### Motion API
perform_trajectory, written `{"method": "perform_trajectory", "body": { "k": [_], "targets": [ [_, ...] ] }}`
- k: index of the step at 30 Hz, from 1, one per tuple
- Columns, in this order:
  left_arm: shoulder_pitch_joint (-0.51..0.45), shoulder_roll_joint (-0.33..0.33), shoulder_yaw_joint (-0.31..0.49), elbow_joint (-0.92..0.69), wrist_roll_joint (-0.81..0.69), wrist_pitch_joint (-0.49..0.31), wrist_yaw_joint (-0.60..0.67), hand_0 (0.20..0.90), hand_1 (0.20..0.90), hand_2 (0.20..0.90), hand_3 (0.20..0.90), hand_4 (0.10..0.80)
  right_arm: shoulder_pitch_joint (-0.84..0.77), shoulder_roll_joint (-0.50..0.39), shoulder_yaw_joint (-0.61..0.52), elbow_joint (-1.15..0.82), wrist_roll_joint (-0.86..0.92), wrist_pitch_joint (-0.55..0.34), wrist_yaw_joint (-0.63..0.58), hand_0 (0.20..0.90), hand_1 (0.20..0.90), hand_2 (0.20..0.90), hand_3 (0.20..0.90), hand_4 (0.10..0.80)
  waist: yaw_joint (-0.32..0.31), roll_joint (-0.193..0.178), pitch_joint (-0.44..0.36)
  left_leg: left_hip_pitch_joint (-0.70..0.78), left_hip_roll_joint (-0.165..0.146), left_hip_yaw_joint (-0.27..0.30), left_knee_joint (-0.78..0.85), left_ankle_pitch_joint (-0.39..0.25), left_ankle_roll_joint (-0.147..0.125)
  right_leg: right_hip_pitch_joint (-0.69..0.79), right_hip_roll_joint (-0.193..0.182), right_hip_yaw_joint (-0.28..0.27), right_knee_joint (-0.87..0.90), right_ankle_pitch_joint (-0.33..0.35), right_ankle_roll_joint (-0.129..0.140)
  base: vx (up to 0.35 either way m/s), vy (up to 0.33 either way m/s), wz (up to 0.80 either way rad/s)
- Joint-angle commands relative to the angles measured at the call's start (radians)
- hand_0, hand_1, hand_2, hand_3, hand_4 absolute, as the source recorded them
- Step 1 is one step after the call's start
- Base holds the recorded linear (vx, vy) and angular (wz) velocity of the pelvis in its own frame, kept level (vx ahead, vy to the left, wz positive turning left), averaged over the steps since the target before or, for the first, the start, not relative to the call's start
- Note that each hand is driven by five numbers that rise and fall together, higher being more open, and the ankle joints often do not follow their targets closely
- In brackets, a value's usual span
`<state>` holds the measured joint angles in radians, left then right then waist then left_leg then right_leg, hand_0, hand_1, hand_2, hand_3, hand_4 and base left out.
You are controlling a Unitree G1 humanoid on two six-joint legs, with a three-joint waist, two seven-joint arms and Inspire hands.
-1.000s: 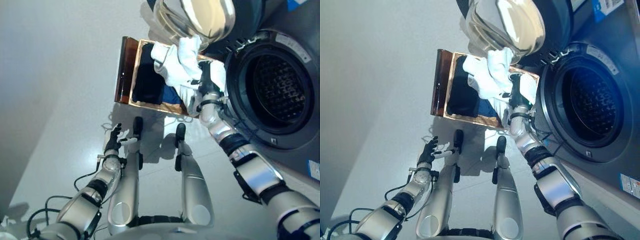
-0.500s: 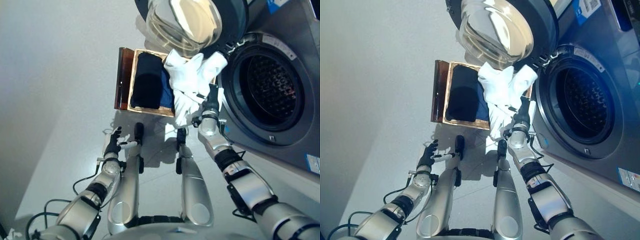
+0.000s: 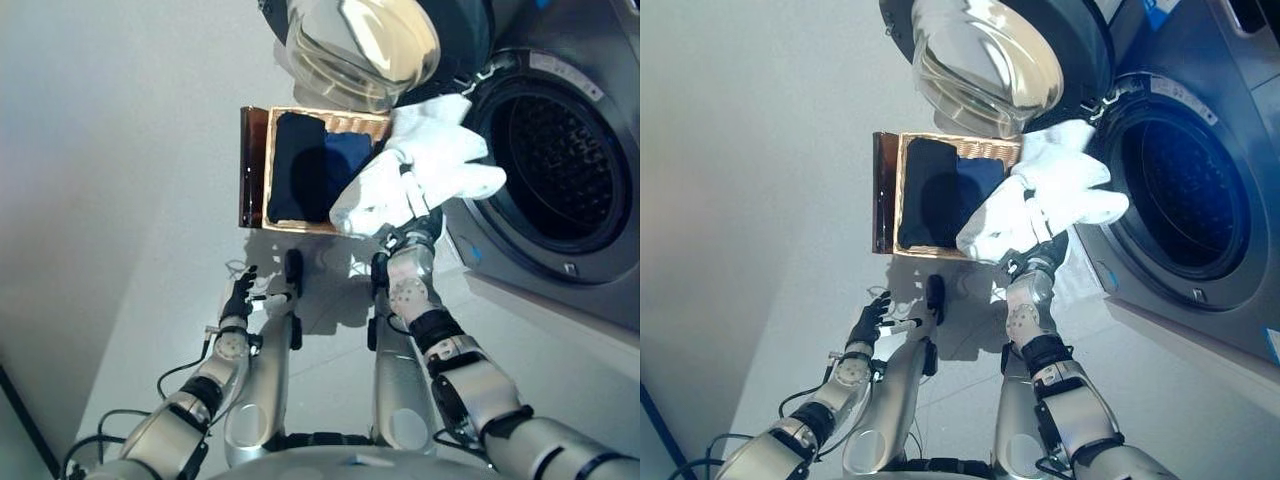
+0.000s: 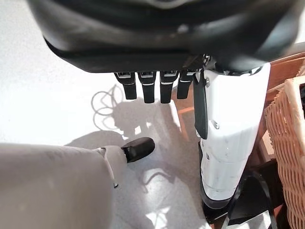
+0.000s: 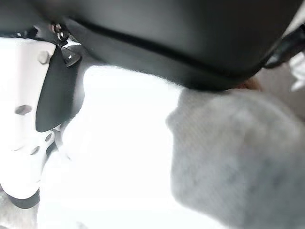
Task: Pick up the clothes and place them into the washing machine
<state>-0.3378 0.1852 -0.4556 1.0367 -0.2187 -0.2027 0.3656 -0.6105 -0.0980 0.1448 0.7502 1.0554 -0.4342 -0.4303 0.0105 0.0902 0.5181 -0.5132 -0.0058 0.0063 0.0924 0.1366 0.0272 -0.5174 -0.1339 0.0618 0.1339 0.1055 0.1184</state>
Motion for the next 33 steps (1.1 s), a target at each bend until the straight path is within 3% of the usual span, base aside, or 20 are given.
{"method": "perform_trajectory", "body": {
  "k": [1, 16, 29, 33],
  "targets": [
    [0.054, -0.029, -0.037, 0.013, -0.029, -0.020, 0.004, 0.900, 0.900, 0.900, 0.900, 0.800, -0.016, -0.011, -0.048, -0.126, 0.031, -0.127, 0.059, 0.200, 0.200, 0.200, 0.200, 0.300, -0.020, 0.047, -0.086, -0.071, 0.005, 0.016, 0.078, -0.071, -0.067, 0.002, -0.024, 0.003, 0.057, -0.073, 0.000, 0.000, 0.000, 0.00],
    [0.050, -0.041, -0.040, 0.055, -0.070, -0.026, -0.008, 0.900, 0.900, 0.900, 0.900, 0.800, -0.216, -0.130, -0.232, -0.079, 0.099, -0.236, -0.023, 0.200, 0.200, 0.200, 0.200, 0.300, -0.022, 0.083, -0.097, -0.079, -0.001, 0.031, 0.061, -0.068, -0.064, -0.026, -0.025, 0.027, 0.067, -0.073, -0.002, 0.005, 0.002, -0.04],
    [0.066, -0.026, -0.046, 0.090, -0.084, -0.037, -0.029, 0.900, 0.900, 0.900, 0.900, 0.800, -0.428, -0.400, -0.288, 0.103, 0.112, -0.213, -0.074, 0.200, 0.200, 0.200, 0.200, 0.300, -0.004, 0.110, -0.111, -0.073, -0.001, 0.045, 0.056, -0.078, -0.067, -0.044, -0.027, 0.031, 0.103, -0.100, 0.001, 0.007, -0.001, -0.01],
    [0.066, -0.022, -0.051, 0.089, -0.093, -0.041, -0.032, 0.900, 0.900, 0.900, 0.900, 0.800, -0.475, -0.447, -0.283, 0.146, 0.126, -0.206, -0.080, 0.200, 0.200, 0.200, 0.200, 0.300, 0.002, 0.120, -0.112, -0.080, 0.001, 0.048, 0.051, -0.067, -0.067, -0.058, -0.024, 0.036, 0.108, -0.096, 0.001, 0.002, -0.011, -0.05]
  ]
}}
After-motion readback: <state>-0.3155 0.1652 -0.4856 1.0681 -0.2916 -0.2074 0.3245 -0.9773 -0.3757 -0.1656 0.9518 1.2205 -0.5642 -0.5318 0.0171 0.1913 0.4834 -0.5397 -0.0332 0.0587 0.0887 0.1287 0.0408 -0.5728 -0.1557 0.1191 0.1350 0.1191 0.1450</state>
